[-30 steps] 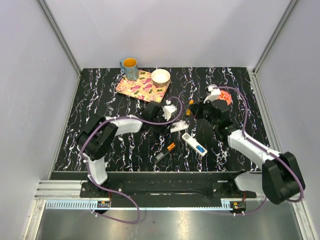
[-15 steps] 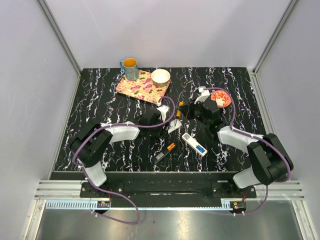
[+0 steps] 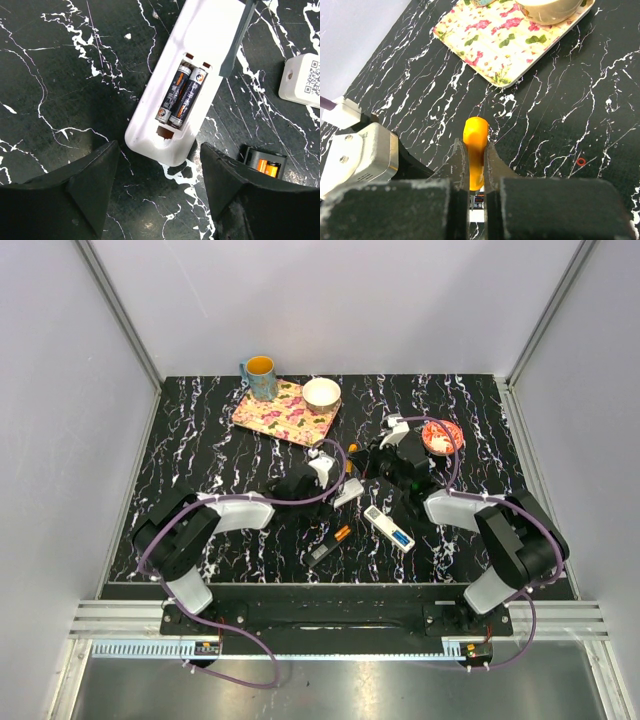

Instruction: Unload the batteries from the remote control

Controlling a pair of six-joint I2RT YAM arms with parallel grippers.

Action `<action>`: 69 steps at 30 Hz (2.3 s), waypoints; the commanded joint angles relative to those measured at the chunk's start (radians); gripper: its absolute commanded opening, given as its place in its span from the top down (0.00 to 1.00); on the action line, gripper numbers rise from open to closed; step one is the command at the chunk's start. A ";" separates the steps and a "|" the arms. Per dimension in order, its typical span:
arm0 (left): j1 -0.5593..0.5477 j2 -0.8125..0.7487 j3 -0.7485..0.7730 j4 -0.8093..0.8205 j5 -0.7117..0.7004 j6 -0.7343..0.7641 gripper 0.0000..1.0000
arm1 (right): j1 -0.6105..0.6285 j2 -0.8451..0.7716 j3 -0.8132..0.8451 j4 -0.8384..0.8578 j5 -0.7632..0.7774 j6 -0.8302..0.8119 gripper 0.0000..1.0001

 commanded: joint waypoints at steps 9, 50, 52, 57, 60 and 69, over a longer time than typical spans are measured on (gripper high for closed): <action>0.005 0.022 0.015 -0.053 0.002 0.096 0.21 | 0.013 0.027 0.053 0.083 -0.020 0.001 1.00; 0.016 0.072 0.017 -0.024 0.102 0.106 0.59 | 0.085 0.096 0.030 0.074 0.278 -0.100 1.00; 0.016 0.075 0.017 -0.026 0.102 0.105 0.59 | 0.091 0.085 0.030 0.059 0.301 -0.114 1.00; 0.016 0.080 0.018 -0.027 0.101 0.100 0.60 | 0.108 0.065 0.029 0.025 0.339 -0.143 1.00; 0.017 0.080 0.017 -0.027 0.099 0.102 0.61 | 0.116 0.047 0.029 0.007 0.359 -0.162 1.00; 0.019 0.085 0.020 -0.029 0.101 0.099 0.61 | 0.131 0.009 0.013 -0.022 0.381 -0.194 1.00</action>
